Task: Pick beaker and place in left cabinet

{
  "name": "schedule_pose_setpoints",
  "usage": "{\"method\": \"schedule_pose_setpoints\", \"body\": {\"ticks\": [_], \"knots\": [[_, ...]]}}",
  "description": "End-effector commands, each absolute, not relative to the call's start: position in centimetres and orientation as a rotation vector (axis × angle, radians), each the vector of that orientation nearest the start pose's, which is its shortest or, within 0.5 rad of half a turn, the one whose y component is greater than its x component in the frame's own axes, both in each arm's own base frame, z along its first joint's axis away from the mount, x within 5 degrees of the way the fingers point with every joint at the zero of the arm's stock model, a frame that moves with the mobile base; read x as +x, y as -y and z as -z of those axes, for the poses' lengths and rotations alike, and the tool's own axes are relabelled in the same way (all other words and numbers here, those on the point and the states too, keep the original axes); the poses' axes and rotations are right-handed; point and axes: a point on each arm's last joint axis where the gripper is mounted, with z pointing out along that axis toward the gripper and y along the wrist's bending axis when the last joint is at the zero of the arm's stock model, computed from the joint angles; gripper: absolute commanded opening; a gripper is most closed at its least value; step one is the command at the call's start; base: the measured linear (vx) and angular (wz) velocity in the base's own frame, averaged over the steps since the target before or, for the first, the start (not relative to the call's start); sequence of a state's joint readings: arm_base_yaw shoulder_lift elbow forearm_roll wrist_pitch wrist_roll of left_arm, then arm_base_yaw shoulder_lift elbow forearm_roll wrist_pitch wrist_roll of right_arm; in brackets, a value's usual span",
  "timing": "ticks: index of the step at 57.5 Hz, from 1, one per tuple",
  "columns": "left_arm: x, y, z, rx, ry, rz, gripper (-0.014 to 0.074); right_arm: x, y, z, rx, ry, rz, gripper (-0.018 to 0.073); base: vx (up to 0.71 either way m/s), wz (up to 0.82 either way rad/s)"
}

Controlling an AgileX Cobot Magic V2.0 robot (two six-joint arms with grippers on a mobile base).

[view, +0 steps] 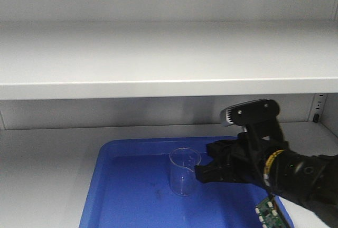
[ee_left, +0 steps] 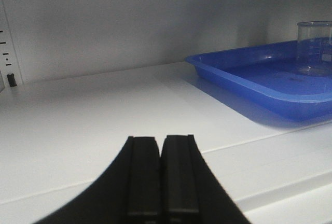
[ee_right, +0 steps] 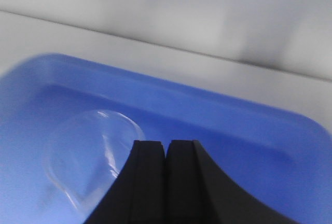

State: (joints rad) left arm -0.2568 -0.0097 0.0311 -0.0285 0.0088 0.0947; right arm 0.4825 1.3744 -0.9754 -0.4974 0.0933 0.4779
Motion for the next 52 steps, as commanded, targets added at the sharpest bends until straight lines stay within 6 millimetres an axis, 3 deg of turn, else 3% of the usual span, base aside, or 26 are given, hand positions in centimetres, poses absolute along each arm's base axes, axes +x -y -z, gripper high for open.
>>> {"method": "schedule_pose_setpoints", "body": {"ticks": [1, 11, 34, 52], "knots": [[5.3, 1.4, -20.6, 0.222, -1.412, 0.168, 0.0001, 26.4, -13.3, -35.0, -0.439, -1.805, -0.281, -0.0011, 0.00, 0.00], [5.3, 1.4, -20.6, 0.222, -1.412, 0.168, 0.0001, 23.4, -11.7, -35.2, -0.409, -1.796, -0.288, -0.0008, 0.00, 0.00], [5.3, 1.4, -20.6, 0.222, -1.412, 0.168, 0.0001, 14.9, -6.9, -29.9, -0.380, -1.862, -0.265, -0.0006, 0.00, 0.00], [5.3, 1.4, -20.6, 0.222, -1.412, 0.168, 0.0001, 12.0, -5.4, -27.1, -0.379, -1.862, -0.263, -0.0006, 0.00, 0.00]]}}
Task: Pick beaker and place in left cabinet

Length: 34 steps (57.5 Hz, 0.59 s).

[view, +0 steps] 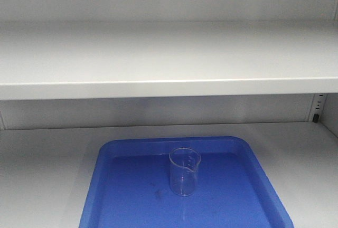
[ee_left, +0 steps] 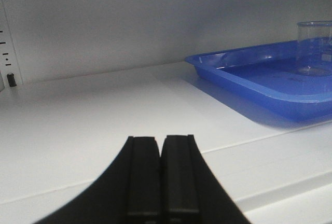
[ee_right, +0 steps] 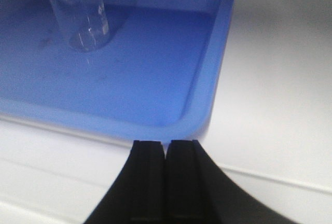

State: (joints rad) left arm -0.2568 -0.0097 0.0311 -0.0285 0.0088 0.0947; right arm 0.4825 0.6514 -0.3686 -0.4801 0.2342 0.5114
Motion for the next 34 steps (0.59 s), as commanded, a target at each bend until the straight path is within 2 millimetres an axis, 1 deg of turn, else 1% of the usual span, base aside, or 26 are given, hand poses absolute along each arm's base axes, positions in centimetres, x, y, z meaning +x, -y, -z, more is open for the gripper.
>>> {"method": "schedule_pose_setpoints", "body": {"ticks": [1, 10, 18, 23, 27, 31, 34], "knots": [[5.3, 1.4, -20.6, 0.222, -1.412, 0.168, 0.0001, 12.0, -5.4, -26.9, -0.380, -1.865, -0.263, -0.0006, 0.00, 0.00], [5.3, 1.4, -20.6, 0.222, -1.412, 0.168, 0.0001, 11.8, -5.2, -26.1, -0.381, -1.902, -0.246, -0.0006, 0.00, 0.00], [5.3, 1.4, -20.6, 0.222, -1.412, 0.168, 0.0001, 11.9, -5.2, -26.0, -0.377, -1.911, -0.246, -0.0006, 0.00, 0.00], [5.3, 1.4, -20.6, 0.222, -1.412, 0.168, 0.0001, 11.5, -5.0, -26.5, -0.356, -1.881, -0.261, -0.0006, 0.00, 0.00], [5.3, 1.4, -20.6, 0.222, -1.412, 0.168, 0.0001, 11.1, -4.1, -27.0, -0.272, -1.849, -0.258, -0.0006, 0.00, 0.00], [5.3, 1.4, -20.6, 0.222, -1.412, 0.168, 0.0001, 10.6, -2.7, -27.6, -0.107, -1.813, -0.251, -0.0006, 0.00, 0.00], [5.3, 1.4, -20.6, 0.222, -1.412, 0.168, 0.0001, 10.0, -1.4, -28.1, -0.004, -1.763, -0.195, -0.0006, 0.00, 0.00]]}}
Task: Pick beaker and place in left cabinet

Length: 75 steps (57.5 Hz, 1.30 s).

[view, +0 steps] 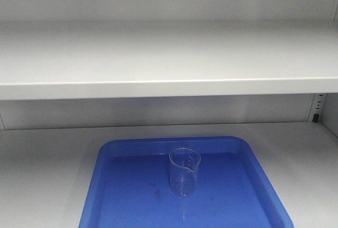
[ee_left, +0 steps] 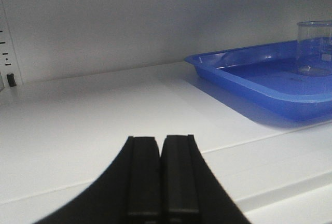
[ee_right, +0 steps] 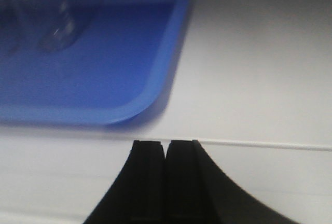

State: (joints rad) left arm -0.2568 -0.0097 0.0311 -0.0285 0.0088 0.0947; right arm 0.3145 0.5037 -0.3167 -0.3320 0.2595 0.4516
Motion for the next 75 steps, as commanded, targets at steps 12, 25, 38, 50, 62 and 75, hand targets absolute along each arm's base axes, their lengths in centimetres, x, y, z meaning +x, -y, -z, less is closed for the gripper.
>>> {"method": "schedule_pose_setpoints", "body": {"ticks": [12, 25, 38, 50, 62, 75], "knots": [[5.3, 1.4, -20.6, 0.222, -1.412, 0.168, 0.0001, 7.8, 0.3, -26.7, 0.096, -1.636, -0.033, -0.0006, 0.00, 0.00], [5.3, 1.4, -20.6, 0.222, -1.412, 0.168, 0.0001, 6.4, 0.1, -19.7, 0.160, -1.576, -0.133, -0.0006, 0.00, 0.00], [5.3, 1.4, -20.5, 0.222, -1.412, 0.168, 0.0001, 5.5, 0.3, -18.4, 0.135, -1.689, -0.054, -0.0006, 0.00, 0.00], [5.4, 1.4, -20.5, 0.222, -1.412, 0.168, 0.0001, 5.5, 0.4, -18.1, 0.141, -1.720, -0.049, -0.0006, 0.00, 0.00], [5.4, 1.4, -20.5, 0.222, -1.412, 0.168, 0.0001, 5.5, 0.4, -18.1, 0.141, -1.720, -0.049, -0.0006, 0.00, 0.00], [5.4, 1.4, -20.5, 0.222, -1.412, 0.168, 0.0001, 5.5, 0.4, -18.1, 0.141, -1.720, -0.049, -0.0006, 0.00, 0.00]]}}
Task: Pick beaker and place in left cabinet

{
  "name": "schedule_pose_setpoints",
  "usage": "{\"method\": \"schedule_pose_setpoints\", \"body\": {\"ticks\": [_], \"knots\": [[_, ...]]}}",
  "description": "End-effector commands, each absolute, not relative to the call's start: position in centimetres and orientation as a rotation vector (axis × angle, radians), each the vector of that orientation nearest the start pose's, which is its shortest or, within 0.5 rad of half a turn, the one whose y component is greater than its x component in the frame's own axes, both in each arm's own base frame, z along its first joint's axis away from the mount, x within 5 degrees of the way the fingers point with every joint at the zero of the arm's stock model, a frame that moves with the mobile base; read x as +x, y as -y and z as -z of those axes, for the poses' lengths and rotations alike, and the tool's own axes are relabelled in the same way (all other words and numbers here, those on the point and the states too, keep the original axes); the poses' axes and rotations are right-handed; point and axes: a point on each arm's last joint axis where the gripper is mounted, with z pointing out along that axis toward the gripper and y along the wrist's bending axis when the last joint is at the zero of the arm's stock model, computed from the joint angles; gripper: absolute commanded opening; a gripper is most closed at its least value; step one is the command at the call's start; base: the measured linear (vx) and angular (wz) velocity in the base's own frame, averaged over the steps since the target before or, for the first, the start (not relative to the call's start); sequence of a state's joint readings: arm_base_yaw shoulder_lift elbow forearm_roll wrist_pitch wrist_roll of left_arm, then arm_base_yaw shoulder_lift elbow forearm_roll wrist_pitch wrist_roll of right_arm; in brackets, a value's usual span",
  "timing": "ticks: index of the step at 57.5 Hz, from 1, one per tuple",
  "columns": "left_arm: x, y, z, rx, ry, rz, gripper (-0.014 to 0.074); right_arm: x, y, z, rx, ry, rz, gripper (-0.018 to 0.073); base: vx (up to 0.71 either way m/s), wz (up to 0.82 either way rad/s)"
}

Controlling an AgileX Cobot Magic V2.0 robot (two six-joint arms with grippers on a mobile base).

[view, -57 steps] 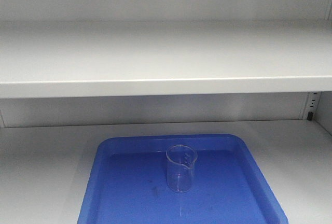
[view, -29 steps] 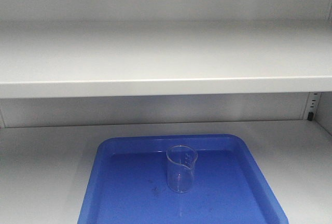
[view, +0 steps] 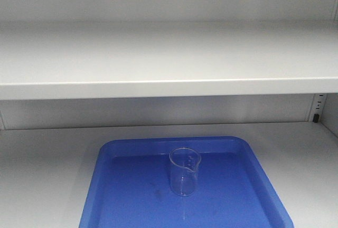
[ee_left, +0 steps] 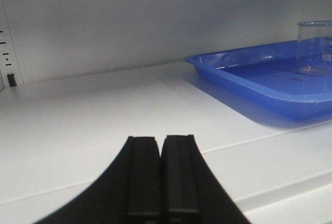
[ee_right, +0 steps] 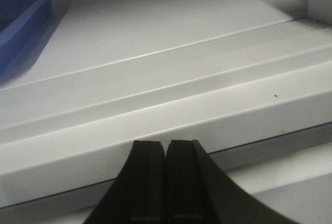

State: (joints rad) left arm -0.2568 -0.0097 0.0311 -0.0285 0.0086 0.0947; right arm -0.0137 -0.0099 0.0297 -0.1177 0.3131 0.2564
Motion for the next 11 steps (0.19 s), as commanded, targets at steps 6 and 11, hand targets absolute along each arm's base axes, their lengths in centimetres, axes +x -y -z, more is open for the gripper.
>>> {"method": "schedule_pose_setpoints", "body": {"ticks": [6, 11], "knots": [[5.36, 1.40, -20.55, 0.222, -1.412, 0.168, 0.0001, 5.48, 0.38, -18.12, 0.141, -1.720, -0.049, -0.0006, 0.00, 0.00], [5.36, 1.40, -20.55, 0.222, -1.412, 0.168, 0.0001, 5.48, 0.38, -18.12, 0.141, -1.720, -0.049, -0.0006, 0.00, 0.00]]}}
